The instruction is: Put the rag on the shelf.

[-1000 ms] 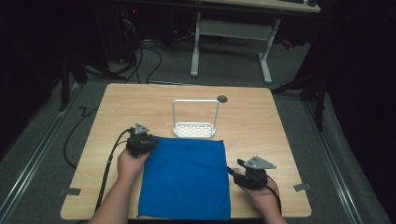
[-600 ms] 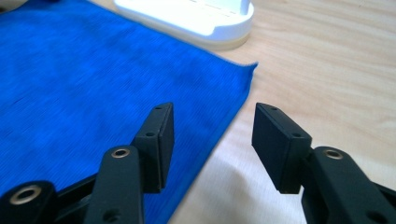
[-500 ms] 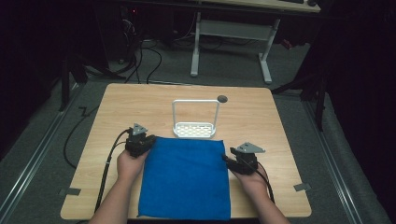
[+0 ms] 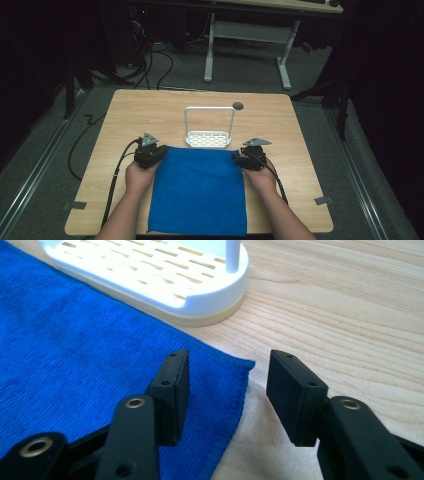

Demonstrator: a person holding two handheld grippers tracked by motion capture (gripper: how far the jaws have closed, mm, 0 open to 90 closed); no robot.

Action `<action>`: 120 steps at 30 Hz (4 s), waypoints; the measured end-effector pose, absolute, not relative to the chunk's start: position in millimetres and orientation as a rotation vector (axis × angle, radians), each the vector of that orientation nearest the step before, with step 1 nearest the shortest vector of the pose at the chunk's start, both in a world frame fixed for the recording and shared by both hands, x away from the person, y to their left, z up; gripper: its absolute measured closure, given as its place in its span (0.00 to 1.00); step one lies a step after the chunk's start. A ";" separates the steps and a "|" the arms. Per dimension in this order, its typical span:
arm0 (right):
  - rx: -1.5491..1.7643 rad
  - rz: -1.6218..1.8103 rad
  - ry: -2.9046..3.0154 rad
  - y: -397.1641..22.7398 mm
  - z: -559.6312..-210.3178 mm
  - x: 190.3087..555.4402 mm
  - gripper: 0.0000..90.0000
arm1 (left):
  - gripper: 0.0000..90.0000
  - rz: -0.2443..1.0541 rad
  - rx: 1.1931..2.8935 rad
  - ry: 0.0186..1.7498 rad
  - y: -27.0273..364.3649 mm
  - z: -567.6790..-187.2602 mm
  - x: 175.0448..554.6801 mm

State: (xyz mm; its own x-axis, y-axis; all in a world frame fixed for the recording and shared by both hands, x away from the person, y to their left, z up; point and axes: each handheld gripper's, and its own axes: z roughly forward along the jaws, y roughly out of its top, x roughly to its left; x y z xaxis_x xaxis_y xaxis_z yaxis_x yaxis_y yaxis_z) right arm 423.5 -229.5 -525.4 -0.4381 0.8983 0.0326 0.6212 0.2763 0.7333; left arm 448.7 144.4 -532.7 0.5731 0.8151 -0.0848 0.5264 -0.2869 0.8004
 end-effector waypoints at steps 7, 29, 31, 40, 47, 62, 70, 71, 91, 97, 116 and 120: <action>1.381 0.959 2.167 -231.1 -529.2 428.5 0.64 | 0.95 0.435 1.968 1.065 144.4 -532.6 448.0; 1.267 0.977 2.200 -217.0 -527.0 420.3 0.98 | 0.94 0.441 1.964 1.067 145.0 -532.6 447.2; 1.257 1.020 2.164 -216.9 -523.0 415.5 0.98 | 0.94 0.441 1.954 1.074 145.4 -532.6 447.2; 1.191 1.184 2.047 -217.2 -509.3 391.3 0.98 | 0.97 0.483 1.941 1.086 148.6 -528.7 443.3; 1.196 1.277 2.031 -226.8 -501.9 379.0 0.98 | 0.97 0.501 1.887 1.064 151.3 -512.3 427.2; 1.125 1.389 1.926 -230.7 -476.9 363.7 0.98 | 0.97 0.522 1.777 0.972 155.0 -481.6 400.0; 1.044 1.423 1.858 -231.0 -455.6 351.2 0.98 | 0.97 0.565 1.695 0.891 151.6 -456.1 384.3; 1.036 1.430 1.845 -231.4 -452.3 349.4 0.98 | 0.97 0.571 1.689 0.885 151.2 -453.6 382.7; 0.904 1.549 1.654 -245.5 -394.5 315.8 0.98 | 0.97 0.667 1.534 0.737 158.3 -394.5 345.8; 0.864 1.563 1.618 -245.7 -382.8 306.4 0.98 | 0.97 0.691 1.506 0.708 162.3 -382.4 338.5; 0.833 1.519 1.610 -248.4 -369.7 311.8 0.99 | 0.98 0.712 1.510 0.696 159.7 -370.6 350.7; 0.850 1.508 1.610 -252.1 -365.8 321.2 0.99 | 0.98 0.725 1.519 0.691 155.9 -358.6 363.7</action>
